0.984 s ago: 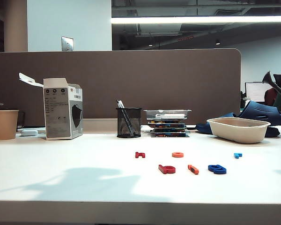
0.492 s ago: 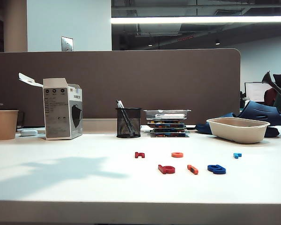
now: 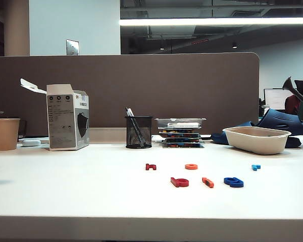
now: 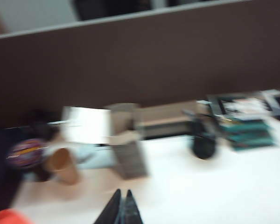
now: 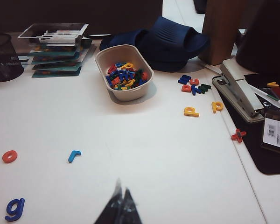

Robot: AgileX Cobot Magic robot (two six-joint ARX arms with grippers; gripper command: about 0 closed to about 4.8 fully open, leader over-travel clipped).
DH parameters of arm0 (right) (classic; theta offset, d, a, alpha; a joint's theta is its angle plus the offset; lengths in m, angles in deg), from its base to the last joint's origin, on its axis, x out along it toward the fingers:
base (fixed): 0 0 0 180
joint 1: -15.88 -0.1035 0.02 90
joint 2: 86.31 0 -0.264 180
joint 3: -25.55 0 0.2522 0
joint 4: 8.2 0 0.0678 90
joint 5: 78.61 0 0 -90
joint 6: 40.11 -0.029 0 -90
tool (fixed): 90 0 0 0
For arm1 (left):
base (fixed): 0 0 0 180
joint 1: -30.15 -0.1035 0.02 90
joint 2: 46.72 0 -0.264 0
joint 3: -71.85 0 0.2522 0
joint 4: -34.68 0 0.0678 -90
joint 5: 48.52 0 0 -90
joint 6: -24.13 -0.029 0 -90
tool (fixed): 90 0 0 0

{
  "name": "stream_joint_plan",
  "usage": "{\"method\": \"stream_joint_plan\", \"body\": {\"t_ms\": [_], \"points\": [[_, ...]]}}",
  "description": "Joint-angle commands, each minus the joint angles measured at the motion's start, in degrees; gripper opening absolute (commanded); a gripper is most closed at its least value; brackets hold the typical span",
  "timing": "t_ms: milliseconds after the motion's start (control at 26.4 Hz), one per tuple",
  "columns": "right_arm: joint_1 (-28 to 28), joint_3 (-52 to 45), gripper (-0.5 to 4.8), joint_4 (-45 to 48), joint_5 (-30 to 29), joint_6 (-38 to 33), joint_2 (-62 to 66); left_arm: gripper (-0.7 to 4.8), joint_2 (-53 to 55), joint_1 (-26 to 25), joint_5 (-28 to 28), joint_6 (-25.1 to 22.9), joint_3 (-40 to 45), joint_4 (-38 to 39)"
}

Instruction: Select the appropriate letters from the row of letter magnets placed on the table to arrange into the word "big".

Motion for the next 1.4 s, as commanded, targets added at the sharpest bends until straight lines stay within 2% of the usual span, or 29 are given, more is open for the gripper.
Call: {"method": "stream_joint_plan", "body": {"t_ms": [38, 114, 227, 379, 530, 568, 757, 833, 946, 1060, 1249, 1400], "points": [[0.00, -1.49, -0.06, 1.84, -2.38, -0.24, -3.87, -0.05, -5.49, -5.29, 0.92, -0.44, 3.82, 0.17], [0.00, -2.27, -0.06, 2.49, -3.89, -0.24, -6.16, -0.05, -12.55, -9.62, 1.05, -1.60, 9.62, 0.39], [0.00, -3.19, -0.06, 3.48, -5.25, -0.26, -6.36, -0.05, -18.64, -11.69, 4.22, -1.16, 14.84, 1.18], [0.00, -4.33, -0.06, 4.85, -5.99, -0.79, -6.80, -0.05, -31.02, -11.72, 2.45, 0.07, 24.22, 2.67], [-0.02, -7.41, -0.06, 8.92, -6.25, -6.25, -6.99, -0.05, -46.27, -11.72, 1.57, 1.46, 33.53, 5.38], [-0.02, -8.98, -0.06, 11.37, -6.27, -6.25, -7.06, -0.05, -50.71, -11.67, 1.88, 0.83, 36.04, 5.38], [-0.02, -13.53, -0.06, 17.27, -6.08, -6.21, -7.85, -0.05, -59.52, -11.47, 5.97, 0.70, 42.47, 3.41], [-0.04, -16.20, -0.06, 19.06, -6.14, -6.16, -8.41, -0.05, -62.90, -11.47, 7.87, -0.46, 46.62, -0.28], [-0.04, -19.93, -0.06, 21.84, -6.29, -6.16, -8.87, -0.05, -62.36, -11.52, 10.32, -1.33, 50.25, -2.82], [-0.39, -25.09, -0.06, 26.69, -6.27, -2.91, -8.90, -0.05, -62.60, -11.52, 17.46, -1.66, 60.74, -19.61], [-0.37, -28.65, -0.06, 31.26, -6.27, -2.51, -8.90, -0.05, -62.62, -11.47, 17.81, -1.33, 71.58, -33.81], [-0.37, -31.50, -0.06, 34.69, -6.29, -0.42, -8.90, -0.06, -62.62, -11.47, 18.73, -1.33, 78.58, -40.30]]}}
